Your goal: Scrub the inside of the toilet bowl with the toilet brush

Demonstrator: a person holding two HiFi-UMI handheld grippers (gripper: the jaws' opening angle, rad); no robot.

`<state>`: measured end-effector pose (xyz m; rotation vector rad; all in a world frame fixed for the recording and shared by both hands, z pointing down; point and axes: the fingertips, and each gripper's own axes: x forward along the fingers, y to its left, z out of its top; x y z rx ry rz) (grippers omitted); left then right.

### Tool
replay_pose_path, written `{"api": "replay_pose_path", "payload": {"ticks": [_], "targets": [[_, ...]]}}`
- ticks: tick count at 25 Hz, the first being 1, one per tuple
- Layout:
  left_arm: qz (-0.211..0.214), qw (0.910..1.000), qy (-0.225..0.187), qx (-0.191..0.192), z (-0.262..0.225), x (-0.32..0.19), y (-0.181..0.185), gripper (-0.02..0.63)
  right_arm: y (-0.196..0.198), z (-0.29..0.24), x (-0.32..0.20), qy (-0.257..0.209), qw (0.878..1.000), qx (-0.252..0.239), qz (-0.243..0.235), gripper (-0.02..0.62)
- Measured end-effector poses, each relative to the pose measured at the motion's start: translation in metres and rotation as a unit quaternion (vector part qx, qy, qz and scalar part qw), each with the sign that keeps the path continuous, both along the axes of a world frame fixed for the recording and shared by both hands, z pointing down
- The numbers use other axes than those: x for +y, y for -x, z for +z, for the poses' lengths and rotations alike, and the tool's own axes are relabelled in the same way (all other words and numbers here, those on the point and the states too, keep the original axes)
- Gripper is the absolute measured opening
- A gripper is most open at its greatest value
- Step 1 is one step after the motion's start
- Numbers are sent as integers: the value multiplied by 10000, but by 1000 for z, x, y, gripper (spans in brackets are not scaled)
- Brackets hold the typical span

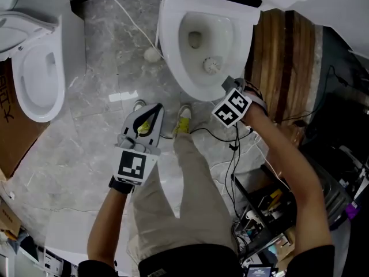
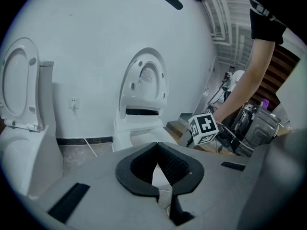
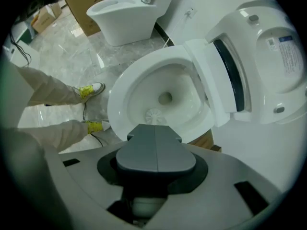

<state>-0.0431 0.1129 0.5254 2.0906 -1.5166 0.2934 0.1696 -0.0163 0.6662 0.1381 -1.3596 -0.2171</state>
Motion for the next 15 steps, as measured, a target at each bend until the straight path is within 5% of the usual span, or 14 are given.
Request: {"api": "replay_pose_path", "payload": {"ticks": [7, 15], "targets": [[64, 9997, 110, -217, 10, 6, 41, 17, 18, -9, 5, 663, 9864, -374, 1456, 163], [-728, 9964, 406, -176, 22, -13, 47, 17, 12, -9, -2, 1322, 9538, -881, 2550, 164]]}}
